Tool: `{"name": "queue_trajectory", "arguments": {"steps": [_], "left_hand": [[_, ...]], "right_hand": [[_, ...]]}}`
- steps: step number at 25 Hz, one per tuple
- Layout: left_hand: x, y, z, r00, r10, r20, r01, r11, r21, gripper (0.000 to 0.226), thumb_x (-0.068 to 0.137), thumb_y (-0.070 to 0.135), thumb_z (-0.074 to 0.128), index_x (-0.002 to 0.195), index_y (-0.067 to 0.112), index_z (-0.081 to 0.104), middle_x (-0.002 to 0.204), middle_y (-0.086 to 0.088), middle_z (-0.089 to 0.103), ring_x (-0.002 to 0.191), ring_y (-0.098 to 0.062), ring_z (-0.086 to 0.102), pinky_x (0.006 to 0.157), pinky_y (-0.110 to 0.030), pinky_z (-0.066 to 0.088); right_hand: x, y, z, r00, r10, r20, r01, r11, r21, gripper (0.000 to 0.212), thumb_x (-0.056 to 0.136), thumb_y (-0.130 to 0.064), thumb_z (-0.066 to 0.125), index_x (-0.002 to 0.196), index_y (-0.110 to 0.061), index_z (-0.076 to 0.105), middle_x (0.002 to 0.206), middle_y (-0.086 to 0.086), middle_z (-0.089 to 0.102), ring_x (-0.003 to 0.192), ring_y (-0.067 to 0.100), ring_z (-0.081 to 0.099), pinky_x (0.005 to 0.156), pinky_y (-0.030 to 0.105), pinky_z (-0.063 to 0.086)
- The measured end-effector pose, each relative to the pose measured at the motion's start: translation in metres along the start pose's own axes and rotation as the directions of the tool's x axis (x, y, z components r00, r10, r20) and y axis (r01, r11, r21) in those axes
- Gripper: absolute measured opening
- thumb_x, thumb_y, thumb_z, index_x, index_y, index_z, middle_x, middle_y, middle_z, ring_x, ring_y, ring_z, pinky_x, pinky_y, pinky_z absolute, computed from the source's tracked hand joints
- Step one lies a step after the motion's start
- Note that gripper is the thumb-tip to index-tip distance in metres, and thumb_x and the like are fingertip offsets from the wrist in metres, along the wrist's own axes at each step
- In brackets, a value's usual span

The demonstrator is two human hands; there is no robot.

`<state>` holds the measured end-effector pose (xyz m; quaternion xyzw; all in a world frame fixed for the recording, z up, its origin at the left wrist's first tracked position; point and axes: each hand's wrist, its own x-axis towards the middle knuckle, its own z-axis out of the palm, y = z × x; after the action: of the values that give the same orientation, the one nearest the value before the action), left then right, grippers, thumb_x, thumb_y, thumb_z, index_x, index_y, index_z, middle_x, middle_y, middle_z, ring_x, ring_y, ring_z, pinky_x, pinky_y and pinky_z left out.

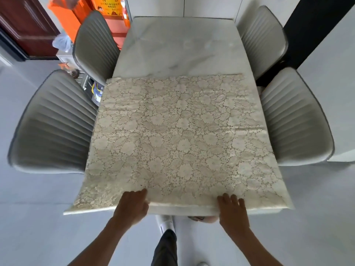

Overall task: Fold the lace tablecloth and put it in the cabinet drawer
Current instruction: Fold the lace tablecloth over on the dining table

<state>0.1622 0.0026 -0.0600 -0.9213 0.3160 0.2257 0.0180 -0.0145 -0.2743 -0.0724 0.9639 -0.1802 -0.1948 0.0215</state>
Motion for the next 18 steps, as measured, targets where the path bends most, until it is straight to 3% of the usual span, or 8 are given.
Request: {"name": "queue_trajectory", "arguments": {"steps": [4,7,9,12,16,18], "left_hand": [[-0.027,0.003,-0.011,0.991,-0.065,-0.117,0.064,0.998,-0.016,0.013,0.086,0.019,0.056,0.095,0.010,0.059,0.076,-0.005,0.070,0.073,-0.032,0.067,0.070,-0.038,0.048],[-0.033,0.010,-0.030,0.979,-0.081,-0.189,0.097,0.992,0.077,0.018,0.069,0.004,0.073,0.084,0.010,0.065,0.063,-0.004,0.066,0.056,-0.031,0.064,0.061,-0.038,0.047],[-0.026,0.011,-0.046,0.959,-0.139,-0.246,0.176,0.975,0.135,0.029,0.059,-0.005,0.076,0.084,0.009,0.070,0.061,-0.006,0.065,0.053,-0.030,0.062,0.059,-0.038,0.047],[0.006,0.002,-0.080,0.930,-0.238,-0.280,0.283,0.950,0.132,0.034,0.075,-0.003,0.060,0.105,0.012,0.067,0.080,-0.006,0.070,0.071,-0.030,0.064,0.070,-0.039,0.043],[0.096,-0.027,-0.130,0.902,-0.246,-0.356,0.266,0.964,0.008,0.038,0.088,0.000,0.045,0.120,0.015,0.058,0.103,-0.007,0.068,0.093,-0.030,0.060,0.078,-0.040,0.047],[0.150,-0.041,-0.148,0.888,-0.231,-0.397,0.242,0.970,-0.023,0.038,0.089,0.002,0.046,0.124,0.015,0.055,0.115,-0.008,0.063,0.103,-0.031,0.055,0.085,-0.043,0.047]], "right_hand": [[-0.027,0.029,-0.002,0.989,0.101,-0.109,-0.101,0.995,0.008,0.041,0.039,0.012,0.081,0.076,-0.002,0.068,0.064,0.015,0.060,0.058,0.036,0.061,0.059,0.044,0.052],[-0.018,0.040,-0.028,0.975,0.213,-0.062,-0.207,0.974,0.094,0.038,0.075,0.002,0.065,0.110,-0.010,0.057,0.088,0.006,0.061,0.063,0.028,0.066,0.055,0.035,0.051],[-0.002,0.043,-0.049,0.951,0.294,-0.099,-0.272,0.943,0.190,0.031,0.088,-0.002,0.046,0.116,-0.016,0.046,0.098,0.001,0.058,0.074,0.023,0.066,0.057,0.033,0.050],[0.039,0.048,-0.085,0.933,0.299,-0.203,-0.258,0.944,0.205,0.027,0.088,-0.002,0.047,0.112,-0.012,0.049,0.098,0.006,0.058,0.078,0.028,0.061,0.063,0.036,0.048],[0.129,0.053,-0.137,0.899,0.332,-0.285,-0.274,0.935,0.223,0.023,0.088,0.000,0.049,0.109,-0.007,0.051,0.096,0.012,0.061,0.079,0.034,0.058,0.068,0.039,0.046],[0.180,0.055,-0.153,0.884,0.326,-0.335,-0.254,0.937,0.241,0.030,0.088,-0.003,0.052,0.117,-0.006,0.048,0.107,0.015,0.060,0.085,0.036,0.059,0.070,0.043,0.049]]}}
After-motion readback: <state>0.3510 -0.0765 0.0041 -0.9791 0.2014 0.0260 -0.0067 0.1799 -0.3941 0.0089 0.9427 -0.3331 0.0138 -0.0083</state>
